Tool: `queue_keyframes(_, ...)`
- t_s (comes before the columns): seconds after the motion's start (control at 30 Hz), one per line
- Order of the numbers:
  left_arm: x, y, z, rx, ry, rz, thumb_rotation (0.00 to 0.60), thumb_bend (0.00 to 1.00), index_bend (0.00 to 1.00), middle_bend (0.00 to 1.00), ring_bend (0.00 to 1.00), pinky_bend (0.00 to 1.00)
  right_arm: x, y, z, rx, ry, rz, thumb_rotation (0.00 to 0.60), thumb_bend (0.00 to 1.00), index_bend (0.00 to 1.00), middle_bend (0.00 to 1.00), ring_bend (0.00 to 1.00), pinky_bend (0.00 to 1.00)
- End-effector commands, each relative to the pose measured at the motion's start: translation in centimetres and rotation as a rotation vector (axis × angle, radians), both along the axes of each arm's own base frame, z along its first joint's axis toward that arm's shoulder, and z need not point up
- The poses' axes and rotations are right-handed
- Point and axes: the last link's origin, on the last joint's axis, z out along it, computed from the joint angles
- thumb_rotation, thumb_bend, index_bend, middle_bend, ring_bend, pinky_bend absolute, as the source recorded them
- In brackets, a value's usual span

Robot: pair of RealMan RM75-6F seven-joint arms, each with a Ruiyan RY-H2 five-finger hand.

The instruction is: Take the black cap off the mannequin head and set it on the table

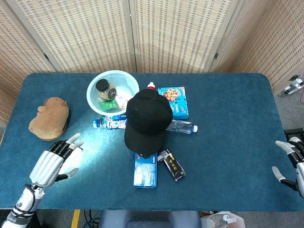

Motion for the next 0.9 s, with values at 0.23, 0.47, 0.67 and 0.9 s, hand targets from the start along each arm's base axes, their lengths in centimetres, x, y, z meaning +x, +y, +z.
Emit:
queue_keyframes(0.23, 3.1, 2.1, -3.3, -0.097, 0.007, -0.113, 0.6, 0.13, 0.21, 0.26, 0.34, 0.55, -0.6, 0.3, -0.1, 0.003, -0.004, -0.023, 0.6, 0.31, 0.22, 0.27, 0.17, 0.16)
queue_keyframes(0.47, 4.7, 4.1, -5.1, -0.139, 0.003, -0.165, 0.6, 0.13, 0.26, 0.76, 0.75, 0.97, -0.9, 0.4, -0.2, 0.006, -0.006, -0.034, 0.6, 0.31, 0.22, 0.27, 0.17, 0.16)
queue_keyframes(0.67, 6.3, 5.4, -6.8, -0.114, -0.023, -0.241, 0.6, 0.13, 0.27, 0.95, 0.9, 1.0, -1.2, 0.4, -0.3, 0.012, -0.006, -0.041, 0.6, 0.31, 0.22, 0.27, 0.17, 0.16)
queue_keyframes(0.9, 7.7, 6.4, -8.4, -0.073, -0.103, -0.321, 0.6, 0.13, 0.35, 1.0, 0.95, 1.0, -1.5, 0.6, -0.3, 0.012, -0.006, -0.052, 0.6, 0.31, 0.22, 0.27, 0.17, 0.16)
